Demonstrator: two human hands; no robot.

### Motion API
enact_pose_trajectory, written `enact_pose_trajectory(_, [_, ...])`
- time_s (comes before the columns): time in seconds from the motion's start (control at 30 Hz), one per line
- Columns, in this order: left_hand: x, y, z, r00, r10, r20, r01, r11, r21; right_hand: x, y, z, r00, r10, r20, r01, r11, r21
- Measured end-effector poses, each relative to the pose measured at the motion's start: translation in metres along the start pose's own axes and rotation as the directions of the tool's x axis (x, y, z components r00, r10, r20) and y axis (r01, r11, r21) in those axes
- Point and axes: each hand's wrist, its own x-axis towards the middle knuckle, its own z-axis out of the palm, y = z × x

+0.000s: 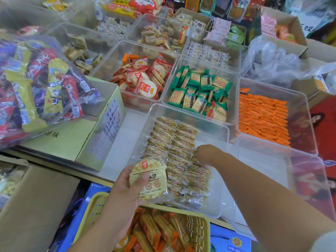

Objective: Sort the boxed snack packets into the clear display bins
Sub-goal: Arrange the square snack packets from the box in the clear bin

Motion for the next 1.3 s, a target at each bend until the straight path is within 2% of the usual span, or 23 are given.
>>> enact_pose_trajectory(0.1, [-0.001,0.002,0.002,1.0,0.002,-0.007,-0.002,1.0,0.005,-0.004,-0.005,-0.001,0.999,0.039,0.032,-0.042,0.995,0.094])
enact_pose_trajectory(0.17, [-0.003,0.004,0.004,1.0,-0.001,-0.002,0.001,1.0,-0.01,-0.011,-0.006,-0.002,0.996,0.088,0.003,-0.087,0.971,0.224])
enact_pose_trajectory(0.3, [-0.005,0.006,0.005,1.0,-0.028,-0.004,0.028,0.999,-0.044,-0.038,-0.002,-0.018,0.979,0.154,-0.136,-0.078,0.89,0.449])
enact_pose_trajectory(0.37, [-0.005,0.008,0.006,0.999,-0.028,-0.021,0.028,0.999,-0.028,-0.058,-0.005,-0.024,0.943,0.199,-0.268,0.001,0.8,0.599])
enact_pose_trajectory(0.4, [-0.006,0.008,0.008,1.0,-0.01,-0.025,0.01,1.0,0.003,-0.07,-0.01,-0.024,0.917,0.221,-0.332,0.074,0.724,0.685])
enact_pose_trajectory(0.43, [-0.007,0.009,0.011,0.999,0.023,-0.031,-0.021,0.998,0.051,-0.084,-0.018,-0.021,0.896,0.245,-0.371,0.162,0.598,0.785])
enact_pose_trajectory(0.5, [-0.011,0.009,0.019,0.992,0.112,-0.05,-0.101,0.976,0.191,-0.115,-0.038,-0.013,0.918,0.225,-0.327,0.292,0.178,0.94])
enact_pose_trajectory(0.53, [-0.014,0.009,0.023,0.986,0.162,-0.038,-0.146,0.953,0.265,-0.13,-0.047,-0.009,0.947,0.158,-0.281,0.29,-0.035,0.956])
enact_pose_trajectory(0.57, [-0.016,0.009,0.026,0.975,0.221,-0.004,-0.205,0.912,0.355,-0.143,-0.055,-0.004,0.964,0.083,-0.255,0.266,-0.201,0.943])
enact_pose_trajectory(0.6, [-0.018,0.008,0.029,0.955,0.29,0.06,-0.284,0.842,0.458,-0.154,-0.062,0.0,0.968,0.026,-0.25,0.246,-0.3,0.922])
enact_pose_trajectory(0.7, [-0.028,0.006,0.039,0.833,0.448,0.325,-0.53,0.477,0.701,-0.172,-0.074,0.012,0.967,-0.061,-0.248,0.184,-0.509,0.841])
enact_pose_trajectory(0.77, [-0.031,0.002,0.042,0.761,0.451,0.467,-0.605,0.231,0.762,-0.175,-0.076,0.019,0.969,-0.087,-0.233,0.13,-0.619,0.775])
enact_pose_trajectory(0.8, [-0.032,0.0,0.044,0.743,0.428,0.515,-0.621,0.155,0.768,-0.177,-0.076,0.022,0.968,-0.09,-0.235,0.119,-0.658,0.743])
enact_pose_trajectory(0.9, [-0.034,-0.007,0.045,0.722,0.375,0.582,-0.649,0.074,0.757,-0.177,-0.072,0.032,0.966,-0.062,-0.251,0.135,-0.706,0.695])
enact_pose_trajectory(0.97, [-0.032,-0.005,0.041,0.748,0.356,0.561,-0.625,0.094,0.775,-0.174,-0.065,0.035,0.967,-0.003,-0.255,0.18,-0.7,0.691])
enact_pose_trajectory(1.0, [-0.029,-0.003,0.038,0.77,0.346,0.537,-0.599,0.098,0.795,-0.171,-0.059,0.035,0.968,0.073,-0.239,0.225,-0.67,0.707])
enact_pose_trajectory(1.03, [-0.025,0.0,0.035,0.789,0.347,0.507,-0.567,0.093,0.819,-0.169,-0.051,0.033,0.96,0.17,-0.225,0.281,-0.611,0.74])
enact_pose_trajectory(1.07, [-0.019,0.003,0.03,0.808,0.356,0.469,-0.525,0.076,0.848,-0.166,-0.042,0.03,0.935,0.272,-0.229,0.341,-0.506,0.792])
enact_pose_trajectory(1.1, [-0.011,0.006,0.026,0.829,0.371,0.418,-0.466,0.046,0.884,-0.162,-0.03,0.026,0.888,0.376,-0.264,0.393,-0.325,0.86])
enact_pose_trajectory(1.13, [-0.003,0.009,0.022,0.853,0.386,0.353,-0.389,0.017,0.921,-0.157,-0.017,0.022,0.82,0.461,-0.339,0.419,-0.081,0.904])
enact_pose_trajectory(1.2, [0.013,0.015,0.011,0.904,0.379,0.197,-0.217,0.012,0.976,-0.146,0.007,0.011,0.708,0.466,-0.531,0.384,0.377,0.843])
enact_pose_trajectory(1.23, [0.021,0.016,0.005,0.927,0.352,0.129,-0.144,0.016,0.989,-0.139,0.017,0.004,0.694,0.42,-0.585,0.339,0.525,0.78])
enact_pose_trajectory(1.3, [0.034,0.016,-0.009,0.961,0.272,0.042,-0.045,0.006,0.999,-0.123,0.031,-0.008,0.726,0.336,-0.6,0.194,0.737,0.647])
